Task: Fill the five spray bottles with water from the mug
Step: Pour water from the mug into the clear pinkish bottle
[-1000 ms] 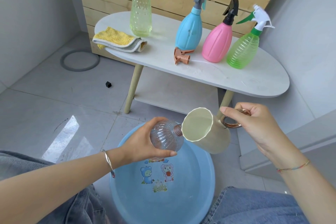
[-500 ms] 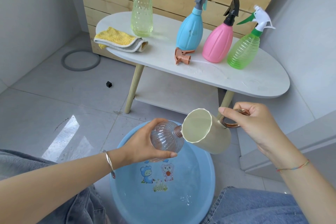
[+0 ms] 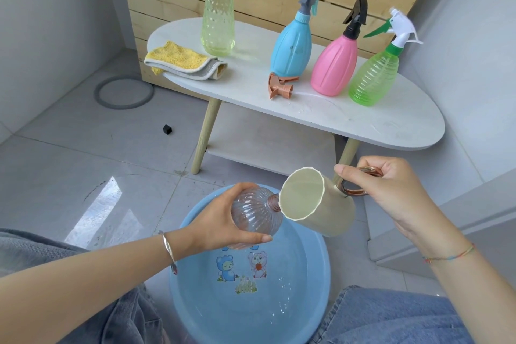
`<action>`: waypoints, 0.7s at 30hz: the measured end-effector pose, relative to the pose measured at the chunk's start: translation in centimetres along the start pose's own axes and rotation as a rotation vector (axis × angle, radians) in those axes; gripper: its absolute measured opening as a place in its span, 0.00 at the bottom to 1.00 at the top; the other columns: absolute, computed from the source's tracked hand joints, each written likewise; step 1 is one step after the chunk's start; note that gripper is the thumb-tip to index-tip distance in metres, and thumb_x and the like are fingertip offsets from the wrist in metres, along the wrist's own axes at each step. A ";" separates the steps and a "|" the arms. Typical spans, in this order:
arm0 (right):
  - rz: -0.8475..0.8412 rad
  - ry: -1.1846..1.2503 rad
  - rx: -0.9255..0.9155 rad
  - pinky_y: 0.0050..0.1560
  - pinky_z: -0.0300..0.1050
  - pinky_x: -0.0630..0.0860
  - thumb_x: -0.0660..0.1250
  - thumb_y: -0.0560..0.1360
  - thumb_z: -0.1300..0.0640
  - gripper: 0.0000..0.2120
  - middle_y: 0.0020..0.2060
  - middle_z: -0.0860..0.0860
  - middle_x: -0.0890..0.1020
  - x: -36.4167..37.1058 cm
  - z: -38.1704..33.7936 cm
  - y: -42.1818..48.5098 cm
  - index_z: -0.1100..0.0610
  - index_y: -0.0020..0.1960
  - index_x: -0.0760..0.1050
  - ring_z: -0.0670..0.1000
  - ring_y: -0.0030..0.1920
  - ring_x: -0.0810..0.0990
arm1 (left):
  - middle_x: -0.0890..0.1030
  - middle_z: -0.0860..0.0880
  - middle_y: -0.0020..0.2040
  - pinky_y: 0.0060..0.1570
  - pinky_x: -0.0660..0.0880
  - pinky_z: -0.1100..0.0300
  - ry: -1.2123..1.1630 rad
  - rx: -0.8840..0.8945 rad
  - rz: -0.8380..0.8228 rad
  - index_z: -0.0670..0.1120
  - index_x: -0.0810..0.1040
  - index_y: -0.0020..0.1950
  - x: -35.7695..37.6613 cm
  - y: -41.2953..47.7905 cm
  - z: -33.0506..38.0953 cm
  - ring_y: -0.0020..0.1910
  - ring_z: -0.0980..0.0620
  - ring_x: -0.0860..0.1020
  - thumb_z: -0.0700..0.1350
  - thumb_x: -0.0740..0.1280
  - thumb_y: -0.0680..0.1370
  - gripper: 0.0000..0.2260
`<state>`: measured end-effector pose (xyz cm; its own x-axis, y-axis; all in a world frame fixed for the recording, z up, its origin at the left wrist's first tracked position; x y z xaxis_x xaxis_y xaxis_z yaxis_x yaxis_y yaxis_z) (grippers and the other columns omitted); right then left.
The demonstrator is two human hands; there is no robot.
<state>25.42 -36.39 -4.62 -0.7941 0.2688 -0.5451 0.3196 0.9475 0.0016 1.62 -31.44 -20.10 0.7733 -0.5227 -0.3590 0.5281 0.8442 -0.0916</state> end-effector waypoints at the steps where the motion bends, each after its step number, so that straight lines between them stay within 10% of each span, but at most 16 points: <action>1: -0.003 -0.003 0.001 0.33 0.44 0.56 0.74 0.70 0.55 0.26 0.20 0.43 0.60 0.0 0.0 0.0 0.54 0.21 0.63 0.45 0.26 0.59 | 0.78 0.60 0.59 0.63 0.75 0.56 -0.001 -0.002 -0.001 0.59 0.69 0.66 0.0 0.0 0.0 0.60 0.59 0.77 0.65 0.80 0.56 0.42; 21: -0.009 -0.042 -0.051 0.25 0.32 0.56 0.74 0.70 0.56 0.24 0.19 0.43 0.61 0.0 0.2 0.0 0.56 0.24 0.63 0.45 0.24 0.60 | 0.78 0.63 0.59 0.59 0.72 0.67 0.022 0.002 -0.002 0.59 0.69 0.66 0.0 -0.2 0.0 0.59 0.64 0.76 0.61 0.82 0.58 0.40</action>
<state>25.48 -36.41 -4.78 -0.7741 0.2538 -0.5799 0.2851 0.9577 0.0386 1.55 -31.60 -20.14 0.7640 -0.5217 -0.3796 0.5304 0.8429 -0.0909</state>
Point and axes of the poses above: each hand's wrist, its own y-axis towards the middle knuckle, its own x-axis out of the palm, z = x × y, the point moved 1 cm from there along y, towards the middle knuckle
